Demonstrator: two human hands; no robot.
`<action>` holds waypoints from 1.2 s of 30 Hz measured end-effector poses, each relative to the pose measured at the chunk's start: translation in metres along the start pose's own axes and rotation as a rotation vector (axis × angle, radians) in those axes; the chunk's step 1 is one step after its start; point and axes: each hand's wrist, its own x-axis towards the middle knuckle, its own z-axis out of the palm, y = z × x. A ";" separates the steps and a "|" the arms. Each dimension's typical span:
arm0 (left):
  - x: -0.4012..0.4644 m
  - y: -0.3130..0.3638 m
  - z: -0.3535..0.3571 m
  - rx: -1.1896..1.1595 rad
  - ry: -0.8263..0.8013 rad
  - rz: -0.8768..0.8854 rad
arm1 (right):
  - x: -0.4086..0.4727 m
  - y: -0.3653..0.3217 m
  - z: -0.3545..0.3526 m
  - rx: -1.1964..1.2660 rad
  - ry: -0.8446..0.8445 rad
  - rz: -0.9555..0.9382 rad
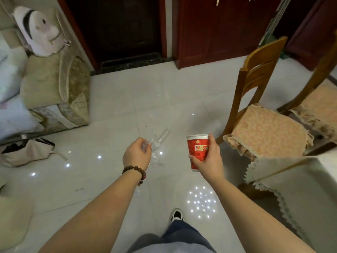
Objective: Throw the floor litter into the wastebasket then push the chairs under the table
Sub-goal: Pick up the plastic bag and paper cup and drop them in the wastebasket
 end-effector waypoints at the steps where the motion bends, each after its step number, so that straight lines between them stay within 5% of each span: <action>1: 0.017 0.006 0.001 0.002 0.000 0.002 | 0.019 -0.006 0.001 0.005 -0.003 -0.006; 20: 0.418 0.109 0.061 -0.001 -0.086 0.096 | 0.376 -0.110 0.072 -0.039 0.104 0.040; 36: 0.629 0.313 0.210 -0.016 -0.323 0.391 | 0.615 -0.101 0.003 0.055 0.399 0.234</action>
